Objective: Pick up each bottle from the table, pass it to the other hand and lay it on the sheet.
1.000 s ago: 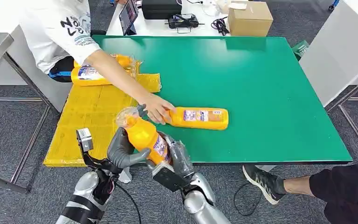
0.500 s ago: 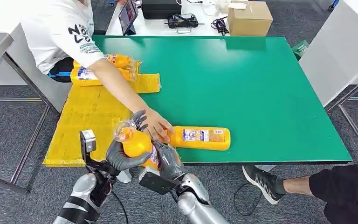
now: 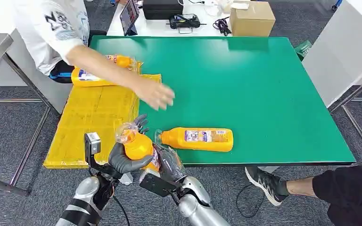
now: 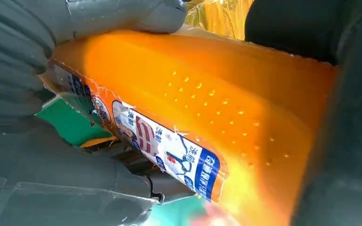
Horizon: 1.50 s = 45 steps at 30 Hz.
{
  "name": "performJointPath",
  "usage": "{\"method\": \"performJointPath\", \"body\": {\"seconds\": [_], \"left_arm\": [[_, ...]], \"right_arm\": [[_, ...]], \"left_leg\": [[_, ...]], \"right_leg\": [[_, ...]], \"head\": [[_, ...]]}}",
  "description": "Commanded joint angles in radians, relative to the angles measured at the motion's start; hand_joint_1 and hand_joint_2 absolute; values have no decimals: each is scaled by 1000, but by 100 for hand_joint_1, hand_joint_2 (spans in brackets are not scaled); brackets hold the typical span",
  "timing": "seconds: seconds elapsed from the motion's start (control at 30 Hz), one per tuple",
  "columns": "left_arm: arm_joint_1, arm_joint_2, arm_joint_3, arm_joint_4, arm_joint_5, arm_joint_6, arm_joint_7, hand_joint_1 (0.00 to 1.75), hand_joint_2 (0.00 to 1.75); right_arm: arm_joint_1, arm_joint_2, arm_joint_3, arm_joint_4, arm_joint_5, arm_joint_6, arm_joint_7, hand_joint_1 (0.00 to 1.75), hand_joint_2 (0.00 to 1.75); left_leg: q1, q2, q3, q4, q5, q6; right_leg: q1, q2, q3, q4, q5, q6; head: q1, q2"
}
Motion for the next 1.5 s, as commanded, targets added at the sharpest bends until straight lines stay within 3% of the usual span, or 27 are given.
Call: {"method": "performJointPath", "body": {"seconds": [0.03, 0.07, 0.1, 0.33, 0.37, 0.53, 0.6, 0.63, 0.93, 0.97, 1.0, 1.03, 1.1, 1.13, 1.5], "left_arm": [[-61, 4, -56, 52, -10, -12, 11, 5, 175], [-59, 4, -54, 45, -10, -9, 11, 138, 175], [-57, 5, -54, 34, -9, -14, 6, 175, 175], [-58, 7, -32, 3, 16, -19, 10, 175, 175], [-59, 7, -30, 0, 19, -18, 12, 175, 175], [-64, 7, -17, -1, 34, -21, 20, 175, 175], [-64, 7, -17, -1, 34, -21, 20, 175, 175], [-64, 7, -17, -1, 34, -21, 20, 175, 175], [-65, 6, -5, -6, 33, -7, 20, 175, 175], [-68, 6, 3, -11, 33, 0, 20, 175, 175], [-72, 8, 14, -19, 34, 6, 18, 175, 175], [-78, 8, 35, -33, 37, 25, 12, 175, 175], [-89, 12, 66, -63, 27, 59, 16, 175, 175], [-95, 13, 89, -82, 24, 77, 25, 175, 175], [-155, -23, 293, -128, -1, 286, 59, 175, 175]], "right_arm": [[-53, -1, 68, 53, 0, 4, 4, 175, 175], [-53, -1, 67, 50, 0, 3, 3, 175, 175], [-53, -1, 68, 48, 0, 4, 3, 175, 175], [-54, -2, 66, 39, -1, -3, 2, 175, 175], [-55, -2, 66, 38, 0, -3, 2, 175, 175], [-57, -4, 69, 41, 4, -4, 6, 175, 175], [-57, -4, 69, 41, 4, -4, 6, 175, 175], [-57, -4, 69, 41, 4, -4, 6, 175, 175], [-58, -5, 70, 46, 13, -15, 11, 175, 175], [-57, -5, 67, 46, 13, -21, 13, 159, 175], [-57, -6, 63, 43, 13, -30, 14, 129, 175], [-57, -5, 54, 36, 12, -43, 19, 0, 175], [-54, -2, 30, 9, 3, -73, 28, 0, 175], [-55, -6, 19, -19, 3, -84, 42, 0, 0], [-22, -42, -100, -324, -59, -109, 102, 0, 0]], "left_leg": [[0, 0, 3, 0, -1, -1], [1, 0, 5, 0, -3, -1], [0, 0, 4, 0, -1, -1], [1, 0, 2, 0, -1, -1], [1, 1, 8, 1, -4, -2], [0, 0, 2, 0, -1, -1], [1, 1, 8, 0, -4, -2], [0, 0, 3, 0, -1, -1], [0, 0, 3, 0, -1, -1], [1, 0, 6, 0, -2, -1], [1, 0, 4, 0, -2, -1], [0, 0, 2, 0, -1, -1], [1, 0, 4, 0, -1, -1], [0, 0, 1, 0, -1, -1], [0, -1, 3, 1, -1, -1]], "right_leg": [[0, 0, 3, 0, -1, -1], [1, 0, 6, 0, -2, -2], [0, 0, 4, 0, -2, -1], [1, 0, 2, 0, -1, -1], [1, 0, 8, 0, -3, -3], [0, 0, 2, 0, -1, -1], [1, 0, 8, 1, -4, -3], [0, 0, 3, 0, -1, -1], [1, 0, 3, 0, -1, -1], [1, 0, 6, 0, -2, -2], [1, 0, 5, 0, -2, -2], [0, 0, 3, 0, -1, -1], [1, -1, 4, 1, -2, -2], [1, -1, 2, 1, -1, -1], [1, -1, 4, 1, -2, -1]], "head": [[0, 0], [0, 0], [0, 0], [0, 0], [0, 0], [0, 0], [0, 0], [0, 0], [0, 0], [0, 0], [0, 0], [0, 0], [0, 0], [0, 0], [0, 0]]}}
